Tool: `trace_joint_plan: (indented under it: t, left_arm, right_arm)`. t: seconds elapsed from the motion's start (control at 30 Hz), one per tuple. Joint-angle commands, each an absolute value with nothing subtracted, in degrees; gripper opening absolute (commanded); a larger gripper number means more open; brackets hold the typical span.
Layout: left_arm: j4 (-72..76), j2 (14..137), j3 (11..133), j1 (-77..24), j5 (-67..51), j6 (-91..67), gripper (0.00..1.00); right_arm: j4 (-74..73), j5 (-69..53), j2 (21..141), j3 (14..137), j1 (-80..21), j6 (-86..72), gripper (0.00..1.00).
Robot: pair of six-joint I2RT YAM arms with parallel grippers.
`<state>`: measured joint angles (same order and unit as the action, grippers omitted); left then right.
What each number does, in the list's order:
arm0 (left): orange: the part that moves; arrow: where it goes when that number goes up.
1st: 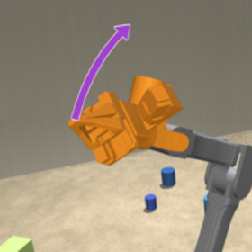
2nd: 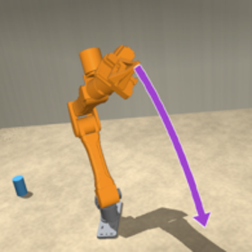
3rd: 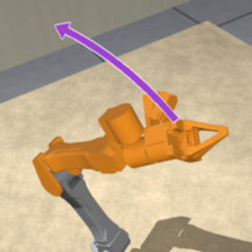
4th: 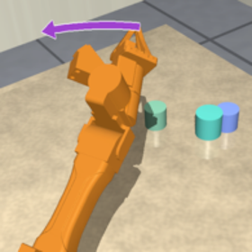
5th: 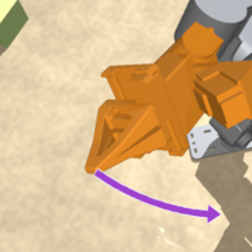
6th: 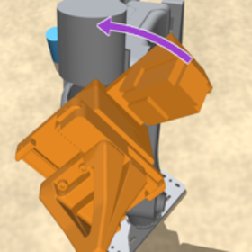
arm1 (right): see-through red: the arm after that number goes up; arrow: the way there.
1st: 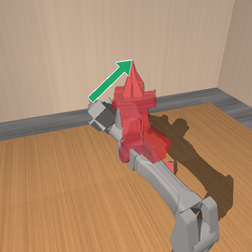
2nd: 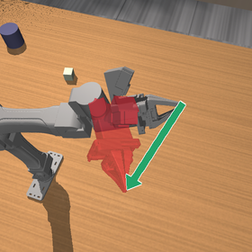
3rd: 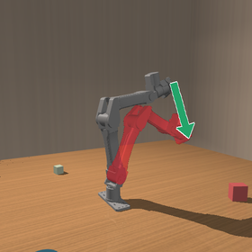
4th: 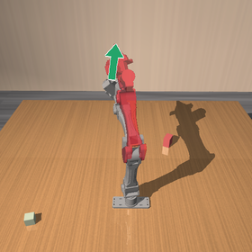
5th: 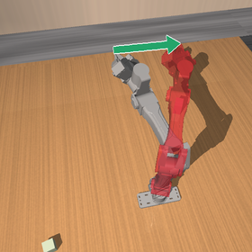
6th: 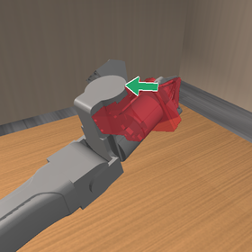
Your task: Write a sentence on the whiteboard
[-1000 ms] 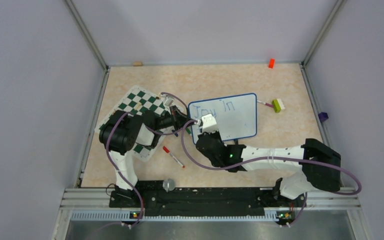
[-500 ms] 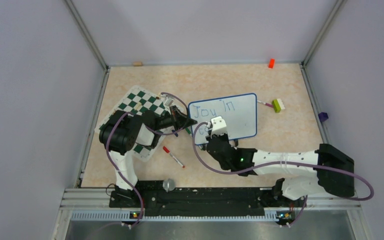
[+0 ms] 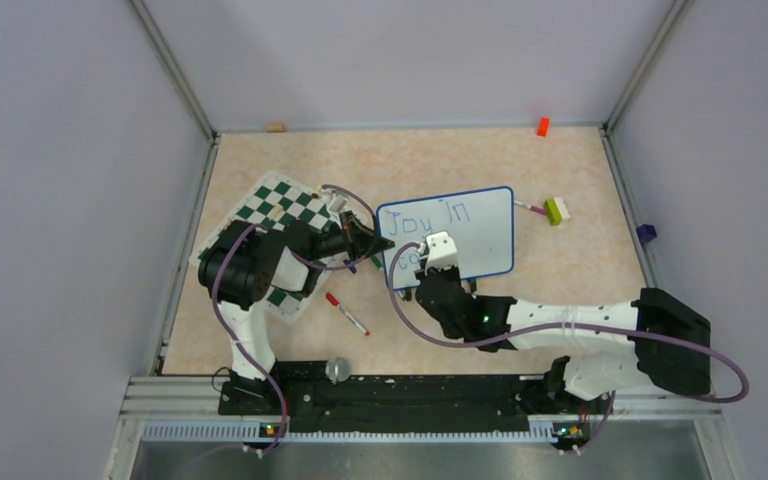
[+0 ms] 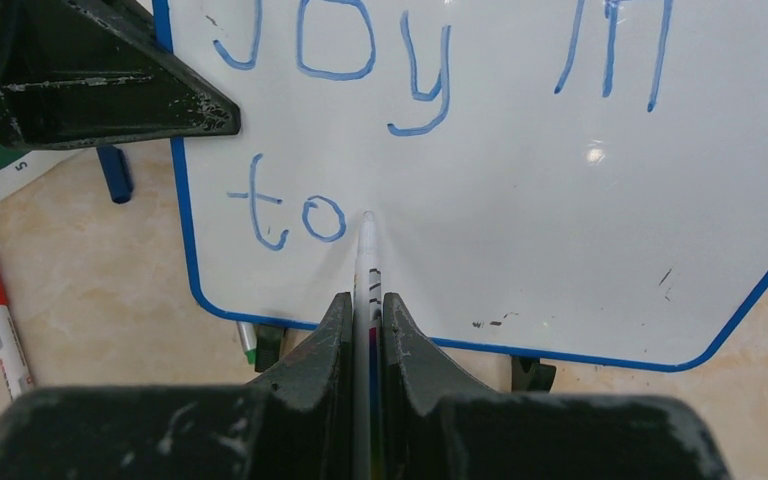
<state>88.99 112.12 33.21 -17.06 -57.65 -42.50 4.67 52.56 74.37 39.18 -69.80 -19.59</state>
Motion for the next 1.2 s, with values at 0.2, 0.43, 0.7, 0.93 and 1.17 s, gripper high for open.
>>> trace_joint_plan:
  t: [0.2, 0.43, 0.7, 0.93, 1.17]
  left_arm:
    - [92.81, 113.01, 33.0, -17.48, -59.59, -36.78, 0.0]
    - [92.81, 113.03, 33.02, -17.49, -59.58, -36.81, 0.0]
    - [92.81, 113.08, 32.98, -17.49, -59.58, -36.75, 0.0]
    - [92.81, 113.07, 32.98, -17.49, -59.59, -36.73, 0.0]
    - [92.81, 113.04, 33.02, -17.49, -59.59, -36.72, 0.0]
  right_arm:
    - [5.36, 49.33, 73.99, 41.5, -66.85, -20.32, 0.0]
    - [5.47, 49.05, 74.61, 41.97, -66.36, -20.11, 0.0]
    - [5.45, 48.82, 75.23, 42.49, -65.74, -20.12, 0.0]
    - [5.07, 46.99, 76.24, 43.17, -64.97, -19.98, 0.0]
    - [3.53, 45.61, 76.36, 43.4, -65.0, -20.58, 0.0]
